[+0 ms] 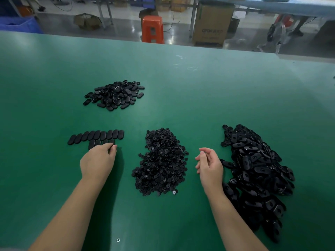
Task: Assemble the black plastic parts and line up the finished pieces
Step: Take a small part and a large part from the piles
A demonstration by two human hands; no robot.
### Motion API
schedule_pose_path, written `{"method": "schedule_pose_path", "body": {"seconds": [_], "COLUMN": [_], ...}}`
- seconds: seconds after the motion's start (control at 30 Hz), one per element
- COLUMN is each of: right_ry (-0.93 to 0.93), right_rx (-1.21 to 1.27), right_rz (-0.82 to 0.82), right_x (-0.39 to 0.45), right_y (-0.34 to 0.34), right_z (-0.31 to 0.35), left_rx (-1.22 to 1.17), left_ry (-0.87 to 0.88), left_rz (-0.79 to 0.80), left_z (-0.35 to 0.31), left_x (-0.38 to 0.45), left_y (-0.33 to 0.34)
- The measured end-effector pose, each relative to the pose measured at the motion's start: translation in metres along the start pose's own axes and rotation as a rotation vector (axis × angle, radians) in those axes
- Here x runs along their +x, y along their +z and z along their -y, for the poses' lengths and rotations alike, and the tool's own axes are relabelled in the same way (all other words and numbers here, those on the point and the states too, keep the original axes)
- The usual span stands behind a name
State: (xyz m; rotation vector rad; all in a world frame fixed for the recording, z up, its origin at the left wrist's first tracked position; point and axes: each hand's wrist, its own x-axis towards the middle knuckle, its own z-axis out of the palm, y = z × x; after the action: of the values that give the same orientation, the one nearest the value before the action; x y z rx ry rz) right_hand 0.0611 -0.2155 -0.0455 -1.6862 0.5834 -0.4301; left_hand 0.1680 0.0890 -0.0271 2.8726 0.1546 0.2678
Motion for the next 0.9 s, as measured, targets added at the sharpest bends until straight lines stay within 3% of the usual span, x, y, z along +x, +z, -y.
{"method": "schedule_pose_path", "body": {"seconds": [0.43,0.7,0.83,0.9], "right_ry": [0.0,-0.025,-0.081,-0.186], "right_rx": [-0.057,-0.167,-0.335,-0.622], "right_rz": [-0.004,0.072,0.212,0.254], "right_x": [0.0,-0.005,-0.002,0.008], "right_y": [0.0,0.001,-0.008,-0.022], "right_z": [0.0,0.007,0.016,0.027], "left_rx": [-0.344,-0.265,-0.252,-0.254], "left_ry": [0.123,0.251,0.269,0.258], "left_rz": [-0.087,-0.004,-0.009,-0.009], "left_z": [-0.041,-0.038,-0.037,-0.038], "left_x": [-0.026,-0.024,-0.024,-0.024], "left_y": [0.021,0.028,0.028,0.028]}}
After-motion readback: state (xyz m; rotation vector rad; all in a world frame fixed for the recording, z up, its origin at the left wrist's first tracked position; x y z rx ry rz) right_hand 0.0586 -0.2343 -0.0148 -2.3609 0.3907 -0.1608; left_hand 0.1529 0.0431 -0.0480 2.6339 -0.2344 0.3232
